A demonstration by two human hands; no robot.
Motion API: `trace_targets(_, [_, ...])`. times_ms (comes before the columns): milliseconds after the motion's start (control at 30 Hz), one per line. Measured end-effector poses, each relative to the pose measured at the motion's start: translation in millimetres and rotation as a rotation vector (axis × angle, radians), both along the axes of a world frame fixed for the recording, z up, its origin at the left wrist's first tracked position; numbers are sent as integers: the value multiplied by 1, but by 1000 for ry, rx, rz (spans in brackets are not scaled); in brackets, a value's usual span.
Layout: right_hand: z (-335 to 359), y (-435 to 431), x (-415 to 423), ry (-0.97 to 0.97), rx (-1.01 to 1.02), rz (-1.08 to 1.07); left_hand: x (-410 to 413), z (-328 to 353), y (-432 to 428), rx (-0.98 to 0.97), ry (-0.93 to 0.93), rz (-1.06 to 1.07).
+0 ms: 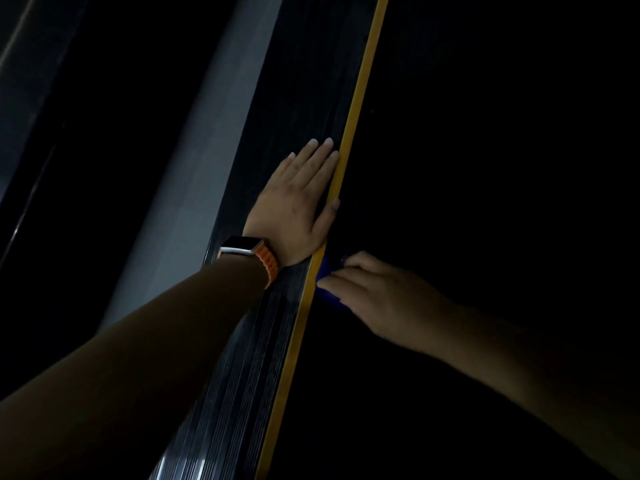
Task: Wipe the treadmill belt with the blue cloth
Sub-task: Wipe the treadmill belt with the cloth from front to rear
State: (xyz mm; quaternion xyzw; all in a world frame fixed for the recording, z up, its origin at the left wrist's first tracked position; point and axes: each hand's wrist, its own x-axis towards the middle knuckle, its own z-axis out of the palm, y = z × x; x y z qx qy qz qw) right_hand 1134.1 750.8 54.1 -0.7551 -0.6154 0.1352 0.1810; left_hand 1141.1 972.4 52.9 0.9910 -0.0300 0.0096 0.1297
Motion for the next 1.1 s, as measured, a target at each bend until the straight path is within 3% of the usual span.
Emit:
trace_targets(67, [-4,5,35,-95,-58,-40,1,0,1,0,-7,-2])
trace_targets(133, [-6,14,61,-195,-44,-316,1,-2,1,-3,-11,-2])
trace_targets(200, [-7,18,44,-129,-6,-488,0,-3,1,-5,-16,-1])
trace_targets(300, [-2,5,-1,-119,-23,-204,0,-3,1,-5,-14,0])
trace_targets(367, [4,1,23,-119,-48,-87,0,-2,1,-6,-9,4])
trace_targets(433, [1,12,57,-187,-65,-188,1,-1,0,-6,-7,4])
trace_targets(533, [-2,24,52,-114,-35,-495,1,-2,0,-5,-9,5])
trace_targets(567, [-4,23,35,-103,-42,-448,0,-2,0,-6,-8,6])
trace_targets(633, [-3,9,9,-106,-70,-161,0,-2,0,-5,-6,5])
trace_targets(700, [3,2,34,-136,-72,-3,0,-1,0,3,-6,4])
trace_targets(733, [3,7,57,-200,-79,-13,0,-1,0,6,-6,6])
trace_targets(800, [4,23,97,-266,-21,-245,1,-1,0,7,2,6])
trace_targets(867, [1,31,106,-205,32,-496,0,-2,0,12,5,10])
trace_targets(900, [-4,30,97,-182,43,-508,0,-3,0,14,3,8])
trace_targets(1033, [-6,-1,72,-172,13,-73,0,-2,0,3,0,7])
trace_targets(1100, [-2,8,114,-273,-23,-116,0,-1,0,9,6,11])
